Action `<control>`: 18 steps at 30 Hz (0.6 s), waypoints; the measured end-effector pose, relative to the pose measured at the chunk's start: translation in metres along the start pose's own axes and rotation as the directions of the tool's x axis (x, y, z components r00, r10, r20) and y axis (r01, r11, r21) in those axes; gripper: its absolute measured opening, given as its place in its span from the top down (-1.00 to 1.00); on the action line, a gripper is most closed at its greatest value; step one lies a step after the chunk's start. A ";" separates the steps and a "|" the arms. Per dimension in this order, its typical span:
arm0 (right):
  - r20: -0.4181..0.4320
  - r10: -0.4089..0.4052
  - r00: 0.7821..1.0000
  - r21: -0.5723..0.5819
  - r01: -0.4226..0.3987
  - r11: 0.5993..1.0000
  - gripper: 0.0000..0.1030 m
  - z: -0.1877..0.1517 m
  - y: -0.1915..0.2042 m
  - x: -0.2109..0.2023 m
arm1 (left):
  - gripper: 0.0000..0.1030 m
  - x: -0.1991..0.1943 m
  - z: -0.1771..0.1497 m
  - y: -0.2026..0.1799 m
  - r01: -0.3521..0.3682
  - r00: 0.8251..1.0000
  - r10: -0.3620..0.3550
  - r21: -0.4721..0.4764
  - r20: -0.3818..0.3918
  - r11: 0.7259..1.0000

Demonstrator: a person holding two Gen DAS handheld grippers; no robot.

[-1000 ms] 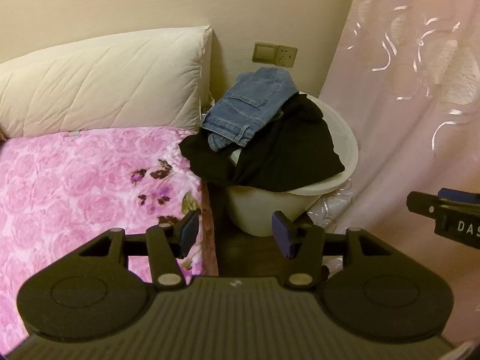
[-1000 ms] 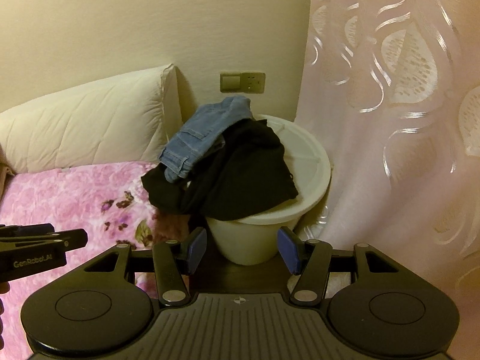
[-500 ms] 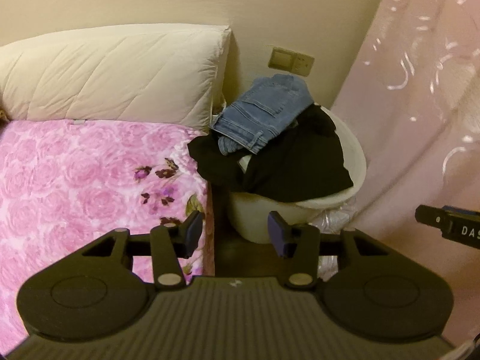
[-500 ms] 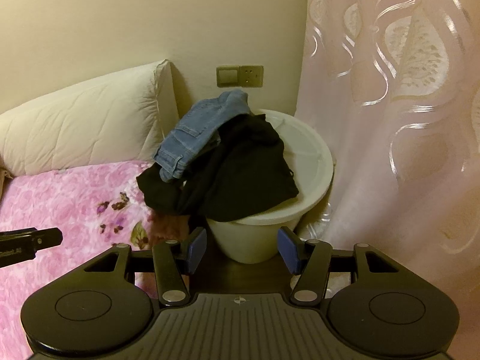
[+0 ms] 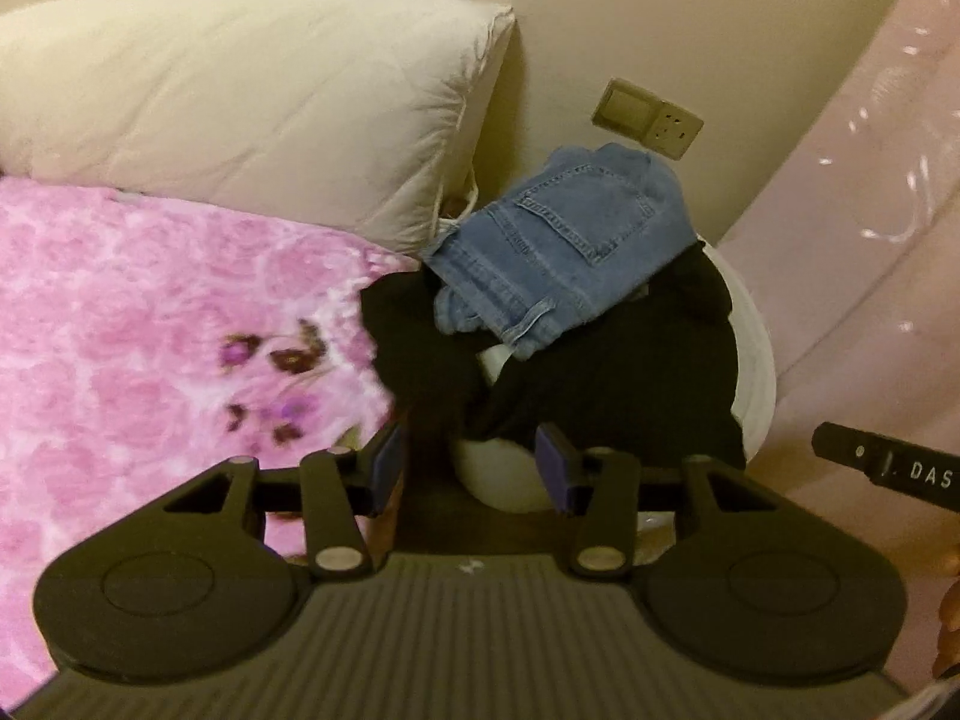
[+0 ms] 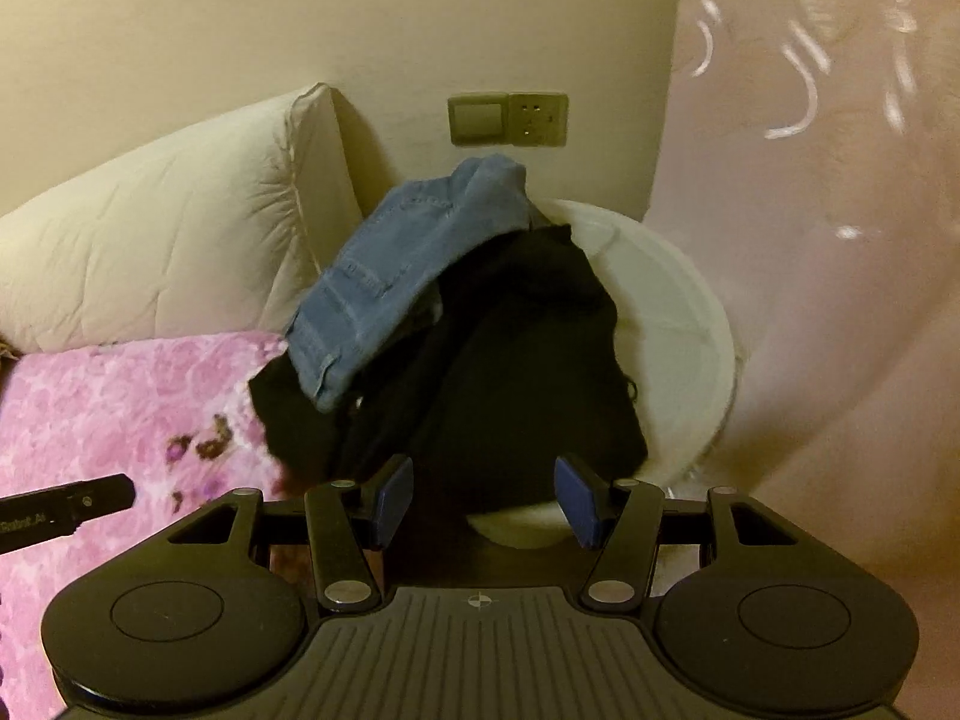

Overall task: Fold clothes
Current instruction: 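Grasp the blue jeans on the basket with both grippers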

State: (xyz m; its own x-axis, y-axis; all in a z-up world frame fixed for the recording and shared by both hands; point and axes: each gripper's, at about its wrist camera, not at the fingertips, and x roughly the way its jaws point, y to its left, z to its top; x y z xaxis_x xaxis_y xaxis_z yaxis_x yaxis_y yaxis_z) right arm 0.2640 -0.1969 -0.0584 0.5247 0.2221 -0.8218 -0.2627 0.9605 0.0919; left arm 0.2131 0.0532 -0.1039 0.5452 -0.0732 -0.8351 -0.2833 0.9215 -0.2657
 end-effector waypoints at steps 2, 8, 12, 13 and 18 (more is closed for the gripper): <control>-0.015 0.009 1.000 0.009 -0.008 1.000 -0.10 0.019 -0.010 0.020 | 0.14 0.024 0.015 -0.001 0.019 0.999 -0.020 -0.057 -0.025 0.998; -0.035 0.059 0.998 0.089 -0.055 0.995 -0.10 0.065 -0.041 0.079 | 0.10 0.098 0.042 0.007 0.066 0.995 -0.082 -0.256 -0.050 0.964; -0.032 0.164 0.986 0.255 -0.150 0.955 -0.10 0.085 -0.069 0.117 | 0.09 0.145 0.050 0.018 0.104 0.989 -0.138 -0.403 -0.056 0.909; -0.026 0.194 0.981 0.303 -0.178 0.936 -0.10 0.088 -0.075 0.124 | 0.09 0.155 0.051 0.021 0.110 0.987 -0.148 -0.437 -0.055 0.893; 0.024 0.352 0.936 0.585 -0.299 0.754 -0.10 0.091 -0.112 0.165 | 0.09 0.196 0.047 0.043 0.135 0.983 -0.182 -0.596 -0.020 0.792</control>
State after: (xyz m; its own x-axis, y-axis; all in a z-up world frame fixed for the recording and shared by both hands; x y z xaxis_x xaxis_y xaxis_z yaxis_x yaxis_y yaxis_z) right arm 0.4533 -0.2523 -0.1533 0.4175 0.5501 -0.7233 0.1194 0.7558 0.6438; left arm 0.3450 0.0969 -0.2562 0.5718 -0.2474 -0.7822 -0.6210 0.4924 -0.6098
